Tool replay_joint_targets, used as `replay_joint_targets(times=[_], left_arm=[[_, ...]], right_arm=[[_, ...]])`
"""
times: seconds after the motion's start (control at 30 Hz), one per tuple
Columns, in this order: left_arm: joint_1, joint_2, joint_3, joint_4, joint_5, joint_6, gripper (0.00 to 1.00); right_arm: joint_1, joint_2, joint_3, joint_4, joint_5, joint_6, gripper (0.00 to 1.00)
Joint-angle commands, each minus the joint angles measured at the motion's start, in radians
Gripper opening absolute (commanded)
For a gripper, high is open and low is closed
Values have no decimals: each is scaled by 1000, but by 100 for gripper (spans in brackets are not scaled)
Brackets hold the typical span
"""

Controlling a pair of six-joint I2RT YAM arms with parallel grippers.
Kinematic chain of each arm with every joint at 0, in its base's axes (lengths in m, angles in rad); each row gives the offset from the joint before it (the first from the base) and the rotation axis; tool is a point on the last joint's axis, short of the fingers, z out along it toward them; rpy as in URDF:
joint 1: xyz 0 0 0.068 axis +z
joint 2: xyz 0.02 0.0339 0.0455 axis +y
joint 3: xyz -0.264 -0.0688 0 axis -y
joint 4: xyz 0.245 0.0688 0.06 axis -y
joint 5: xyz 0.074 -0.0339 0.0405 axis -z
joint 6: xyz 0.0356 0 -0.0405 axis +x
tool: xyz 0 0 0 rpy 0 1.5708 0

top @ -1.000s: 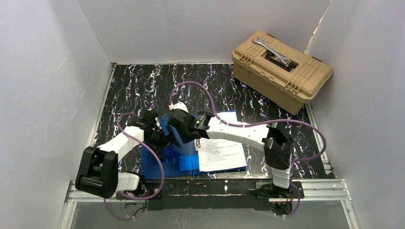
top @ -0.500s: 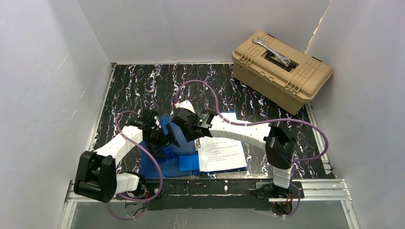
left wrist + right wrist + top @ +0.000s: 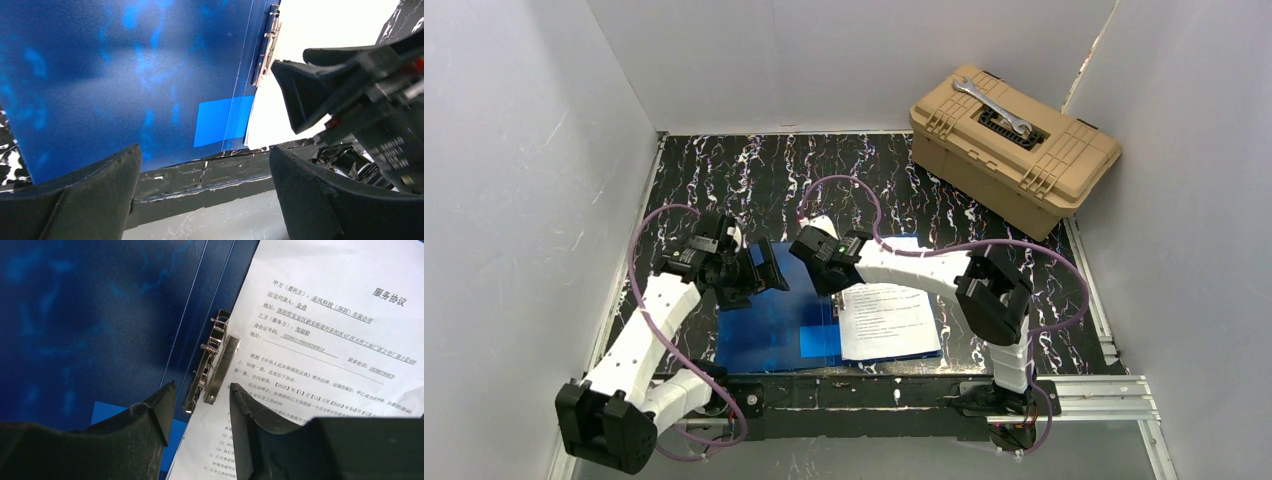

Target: Put the files into the folder

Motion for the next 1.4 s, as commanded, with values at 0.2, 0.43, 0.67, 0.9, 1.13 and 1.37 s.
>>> replay_joint_targets(times=[0.2,0.43,0.67,0.9,1.13,1.37], left_arm=[[3,-193,61,-136,-105,94,98],[3,-288,59,-154,-137,137,98],[3,-299,50,-148,-131,133,98],[3,-295,36,-139,-127,123,98],[4,-298,34,-135,-129,123,98],[4,-293,28,-128,-129,120,98]], right_arm=[[-21,65,-8,74,-17,96,50],[-25,95,-11,86,-20,136,45],[-25,110,-25,87,-24,154,40],[-25,109,-56,90,-19,171,33],[-25,123,-59,68,8,173,28],[-23,131,-65,52,35,177,15]])
